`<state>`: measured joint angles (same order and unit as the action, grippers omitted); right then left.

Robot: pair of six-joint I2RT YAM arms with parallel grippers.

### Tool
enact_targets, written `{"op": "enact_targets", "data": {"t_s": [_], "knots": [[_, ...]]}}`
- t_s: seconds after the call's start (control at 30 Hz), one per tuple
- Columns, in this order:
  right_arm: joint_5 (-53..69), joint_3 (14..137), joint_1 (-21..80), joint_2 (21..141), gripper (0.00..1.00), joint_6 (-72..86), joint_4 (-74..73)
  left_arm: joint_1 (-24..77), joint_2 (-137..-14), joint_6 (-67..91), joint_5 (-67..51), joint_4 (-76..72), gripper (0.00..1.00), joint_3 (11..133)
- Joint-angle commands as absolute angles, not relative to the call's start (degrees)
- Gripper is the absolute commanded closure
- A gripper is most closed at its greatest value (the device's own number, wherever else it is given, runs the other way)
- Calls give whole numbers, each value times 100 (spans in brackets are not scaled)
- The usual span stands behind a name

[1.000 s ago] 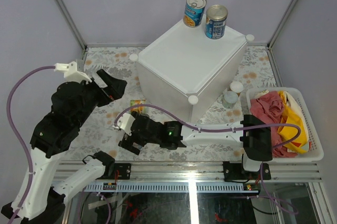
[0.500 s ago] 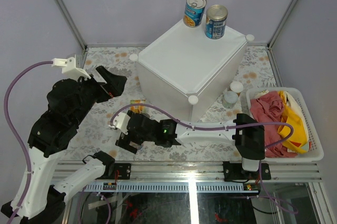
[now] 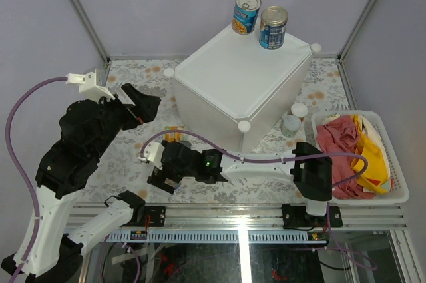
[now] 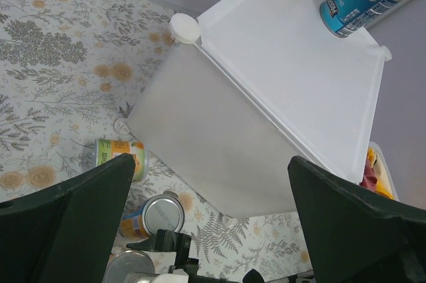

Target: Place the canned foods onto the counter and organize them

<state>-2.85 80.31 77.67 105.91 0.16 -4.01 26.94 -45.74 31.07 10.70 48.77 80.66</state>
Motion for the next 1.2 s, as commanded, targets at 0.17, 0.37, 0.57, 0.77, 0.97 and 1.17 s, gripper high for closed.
{"op": "enact_targets", "data": {"t_s": [0.17, 0.37, 0.57, 0.77, 0.97, 1.17], "knots": [[-149, 7593, 7690, 10600, 4, 278, -250, 2663, -4517, 3126, 912, 4516, 0, 8082], [-219, 7254, 7686, 10574, 5, 399, 391, 2663, -4496, 3155, 925, 4596, 0, 8104], [-178, 7006, 7659, 10606, 5, 512, 1259, 2668, -4483, 3207, 882, 4644, 0, 8116], [-365, 6782, 7656, 10647, 5, 626, 1906, 2664, -4483, 3216, 869, 4746, 0, 8170], [-444, 6602, 7655, 10676, 5, 789, 2465, 2663, -4458, 3247, 839, 4861, 0, 8207], [-566, 6617, 7657, 10836, 6, 871, 2739, 2663, -4467, 3252, 818, 5029, 0, 8315]]}}
